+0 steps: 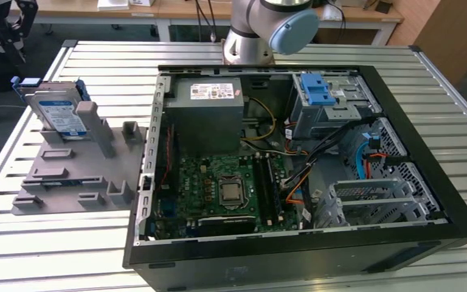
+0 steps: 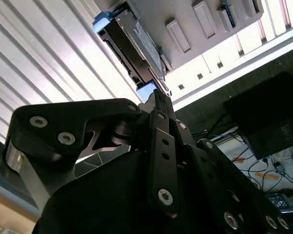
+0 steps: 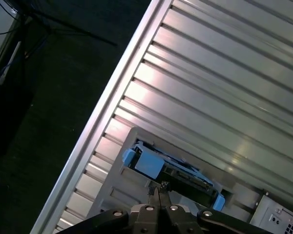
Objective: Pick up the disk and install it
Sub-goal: 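Pick up the disk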
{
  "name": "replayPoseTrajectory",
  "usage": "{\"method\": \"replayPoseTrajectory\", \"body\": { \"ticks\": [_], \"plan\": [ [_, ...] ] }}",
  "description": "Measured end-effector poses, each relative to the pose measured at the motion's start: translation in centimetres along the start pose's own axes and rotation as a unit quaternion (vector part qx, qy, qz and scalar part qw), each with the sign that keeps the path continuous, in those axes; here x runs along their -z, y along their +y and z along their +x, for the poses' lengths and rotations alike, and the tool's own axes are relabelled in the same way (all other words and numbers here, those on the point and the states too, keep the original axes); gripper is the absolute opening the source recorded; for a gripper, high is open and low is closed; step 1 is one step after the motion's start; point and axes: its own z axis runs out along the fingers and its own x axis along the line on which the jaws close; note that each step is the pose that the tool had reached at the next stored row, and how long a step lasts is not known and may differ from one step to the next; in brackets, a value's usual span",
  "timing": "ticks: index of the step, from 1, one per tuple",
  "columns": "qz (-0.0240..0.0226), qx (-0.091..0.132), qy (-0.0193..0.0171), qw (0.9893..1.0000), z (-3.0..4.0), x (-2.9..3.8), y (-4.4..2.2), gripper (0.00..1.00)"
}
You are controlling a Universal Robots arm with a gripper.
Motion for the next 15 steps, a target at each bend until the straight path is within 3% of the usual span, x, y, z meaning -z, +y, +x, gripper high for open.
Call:
{"method": "replayPoseTrajectory", "body": {
  "ticks": [8,15],
  "plan": [
    [0.0004,0.039,0.0014,0.9992,0.00,0.00,0.00,0.11],
    [0.0008,0.074,0.0026,0.9972,0.01,0.00,0.01,0.11]
  ]
}}
